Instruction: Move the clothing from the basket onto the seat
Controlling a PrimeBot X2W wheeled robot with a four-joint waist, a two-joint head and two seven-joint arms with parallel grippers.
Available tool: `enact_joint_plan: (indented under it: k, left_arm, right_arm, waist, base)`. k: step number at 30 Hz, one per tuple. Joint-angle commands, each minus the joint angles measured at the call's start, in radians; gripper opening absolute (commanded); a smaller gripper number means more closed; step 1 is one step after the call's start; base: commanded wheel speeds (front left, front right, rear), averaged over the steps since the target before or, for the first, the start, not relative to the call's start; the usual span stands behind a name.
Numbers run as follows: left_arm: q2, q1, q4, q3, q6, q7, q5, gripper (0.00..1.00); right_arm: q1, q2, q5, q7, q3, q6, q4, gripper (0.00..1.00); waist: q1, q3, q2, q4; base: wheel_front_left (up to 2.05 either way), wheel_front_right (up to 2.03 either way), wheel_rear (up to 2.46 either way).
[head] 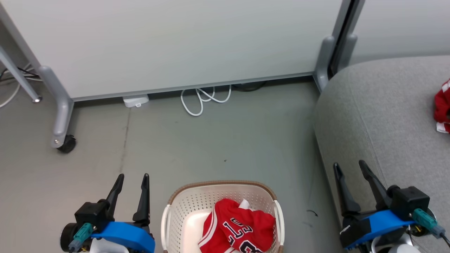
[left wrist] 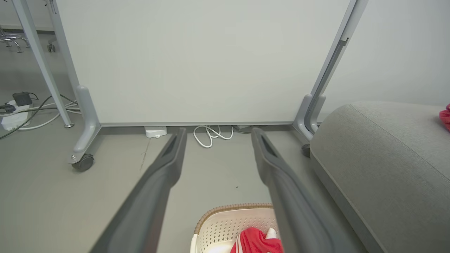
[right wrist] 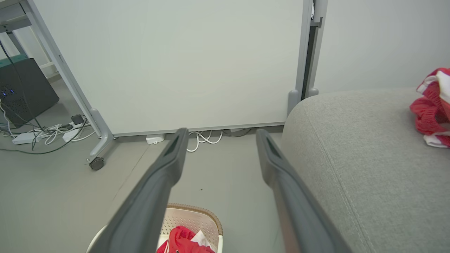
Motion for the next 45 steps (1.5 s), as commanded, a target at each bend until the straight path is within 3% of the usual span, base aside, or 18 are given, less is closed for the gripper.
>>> enact_joint_plan:
  k: [1, 11, 22, 32, 40, 45]
  left_arm:
    - [0.002, -0.021, 0.001, -0.008, -0.003, -0.005, -0.006, 1.00]
    - [0.011, -0.111, 0.083, -0.098, -0.003, -0.005, -0.055, 1.00]
    - [0.039, -0.256, 0.300, -0.257, -0.003, 0.004, -0.136, 1.00]
    - [0.052, -0.413, 0.484, -0.406, -0.003, 0.072, -0.202, 1.00]
    - [0.059, -0.532, 0.588, -0.476, -0.003, 0.074, -0.174, 1.00]
    - [0.034, -0.625, 0.679, -0.508, -0.002, 0.080, -0.145, 1.00]
  right_arm:
    - [-0.019, 0.000, 0.008, -0.004, 0.005, 0.000, -0.007, 1.00]
    - [-0.086, 0.000, 0.021, -0.023, 0.088, 0.000, -0.030, 1.00]
    - [-0.164, 0.001, 0.057, -0.075, 0.180, 0.000, -0.012, 1.00]
    - [-0.232, 0.001, 0.094, -0.118, 0.234, 0.000, -0.004, 1.00]
    - [-0.265, 0.001, 0.095, -0.132, 0.251, 0.000, -0.007, 1.00]
    - [-0.287, 0.001, 0.089, -0.139, 0.249, 0.000, -0.023, 1.00]
  waist:
    - [-0.0001, 0.023, 0.0000, -0.023]
    - [-0.0001, 0.176, 0.0000, -0.157]
    - [-0.0001, 0.353, 0.0000, -0.303]
    - [-0.0001, 0.519, 0.0000, -0.335]
    - [-0.0001, 0.615, 0.0000, -0.337]
    - [-0.0001, 0.694, 0.0000, -0.332]
  base:
    - [0.00, 0.00, 0.00]
    - [0.00, 0.00, 0.00]
    - [0.00, 0.00, 0.00]
    - [0.00, 0.00, 0.00]
    - [0.00, 0.00, 0.00]
    - [0.00, 0.00, 0.00]
